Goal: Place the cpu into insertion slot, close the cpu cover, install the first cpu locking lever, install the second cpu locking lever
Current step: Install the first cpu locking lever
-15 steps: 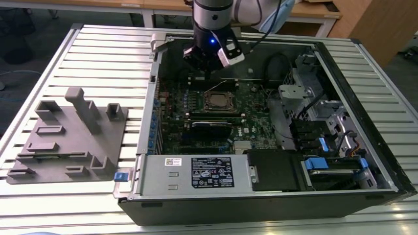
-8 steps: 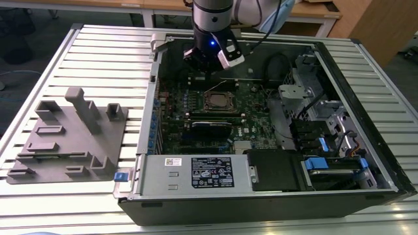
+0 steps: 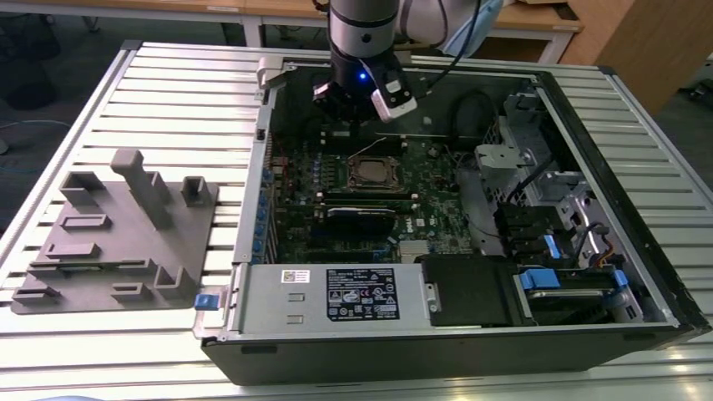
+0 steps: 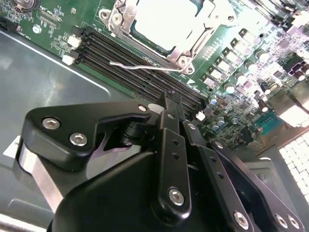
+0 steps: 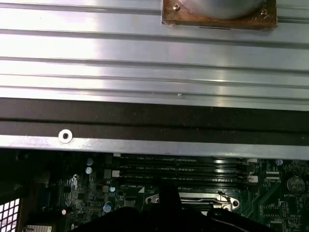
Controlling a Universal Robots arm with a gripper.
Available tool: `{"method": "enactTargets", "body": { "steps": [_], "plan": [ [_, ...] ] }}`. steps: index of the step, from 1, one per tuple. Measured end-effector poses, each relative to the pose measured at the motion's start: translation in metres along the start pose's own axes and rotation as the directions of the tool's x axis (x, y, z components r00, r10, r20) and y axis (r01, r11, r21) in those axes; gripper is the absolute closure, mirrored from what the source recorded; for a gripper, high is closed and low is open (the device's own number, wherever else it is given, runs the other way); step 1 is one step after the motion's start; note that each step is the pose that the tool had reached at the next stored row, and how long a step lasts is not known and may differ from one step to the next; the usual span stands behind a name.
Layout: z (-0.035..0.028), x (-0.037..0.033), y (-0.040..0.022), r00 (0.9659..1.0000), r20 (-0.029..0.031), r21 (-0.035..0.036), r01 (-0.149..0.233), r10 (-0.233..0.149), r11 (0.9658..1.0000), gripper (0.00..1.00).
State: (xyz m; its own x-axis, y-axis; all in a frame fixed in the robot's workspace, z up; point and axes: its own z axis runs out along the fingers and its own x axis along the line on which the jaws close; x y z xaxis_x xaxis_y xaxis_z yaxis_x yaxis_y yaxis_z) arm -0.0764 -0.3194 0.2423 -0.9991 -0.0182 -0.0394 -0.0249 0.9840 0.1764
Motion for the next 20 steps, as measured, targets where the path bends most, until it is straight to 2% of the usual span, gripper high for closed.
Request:
{"method": "enactTargets", "body": {
  "steps": [6, 12, 15, 20],
  "plan": [
    [0.0006, -0.0006, -0.0001, 1.0, 0.0, -0.0003, 0.0, 0.0, 1.0, 0.89],
    [0.0034, -0.0055, -0.0007, 1.0, 0.0006, 0.0, -0.004, 0.004, 1.0, 0.89],
    [0.0052, -0.0093, -0.001, 0.9999, 0.0021, 0.0003, -0.012, 0.012, 0.9999, 0.89],
    [0.0079, -0.0118, -0.0014, 0.9992, 0.0066, 0.0015, -0.038, 0.038, 0.9993, 0.89]
  ]
}}
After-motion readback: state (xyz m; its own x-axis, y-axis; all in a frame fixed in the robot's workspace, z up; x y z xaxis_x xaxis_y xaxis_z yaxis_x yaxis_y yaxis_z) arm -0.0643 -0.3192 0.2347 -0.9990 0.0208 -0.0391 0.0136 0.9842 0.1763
